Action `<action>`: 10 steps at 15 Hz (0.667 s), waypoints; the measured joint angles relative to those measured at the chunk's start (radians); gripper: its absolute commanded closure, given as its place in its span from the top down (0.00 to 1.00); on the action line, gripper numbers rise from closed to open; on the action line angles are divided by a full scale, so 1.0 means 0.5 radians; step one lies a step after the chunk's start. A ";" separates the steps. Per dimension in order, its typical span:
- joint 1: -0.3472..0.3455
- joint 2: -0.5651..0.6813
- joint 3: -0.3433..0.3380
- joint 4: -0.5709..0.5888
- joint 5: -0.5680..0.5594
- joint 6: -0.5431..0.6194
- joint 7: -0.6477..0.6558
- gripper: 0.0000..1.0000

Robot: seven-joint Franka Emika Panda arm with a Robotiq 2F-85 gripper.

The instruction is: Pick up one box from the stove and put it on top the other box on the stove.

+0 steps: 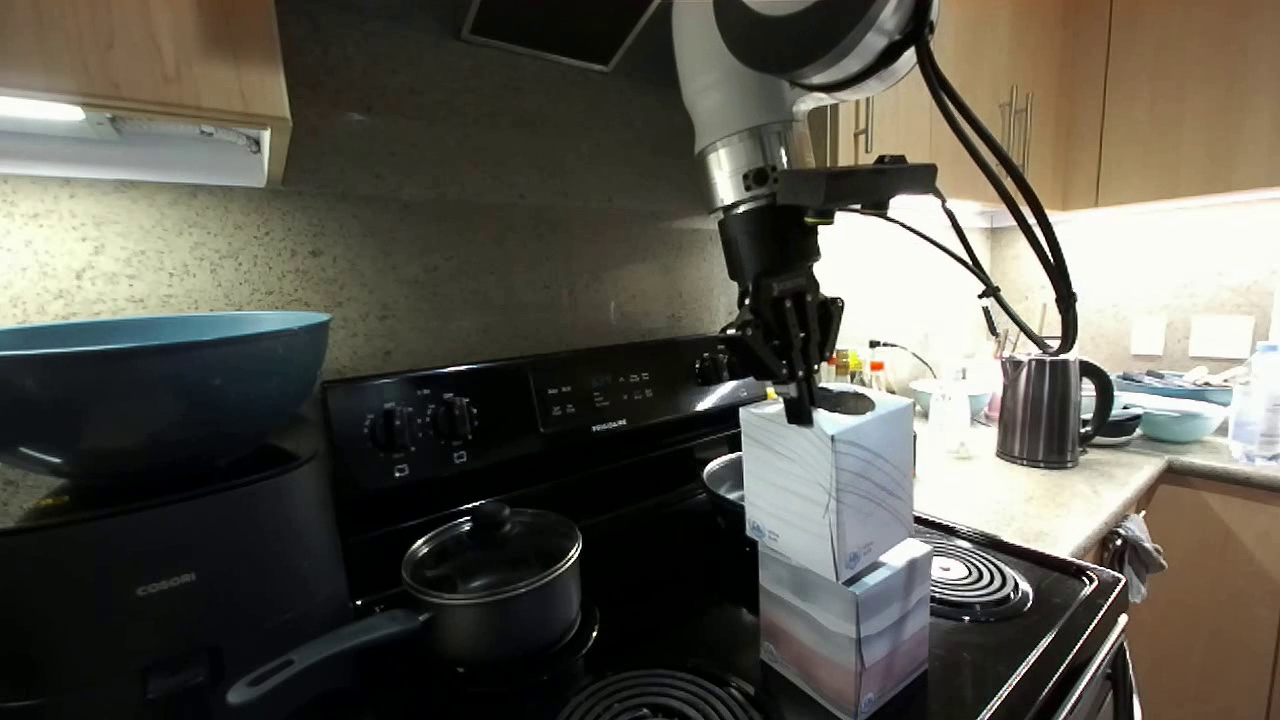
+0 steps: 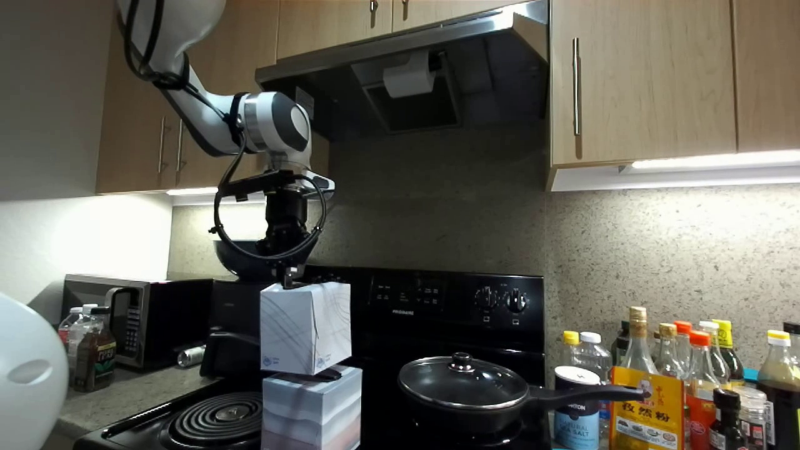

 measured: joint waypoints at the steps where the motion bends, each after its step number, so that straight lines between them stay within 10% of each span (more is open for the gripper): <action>1: 0.000 0.001 0.001 0.000 -0.024 0.000 0.028 0.08; 10: -0.010 0.074 -0.053 0.007 -0.108 0.018 0.077 0.08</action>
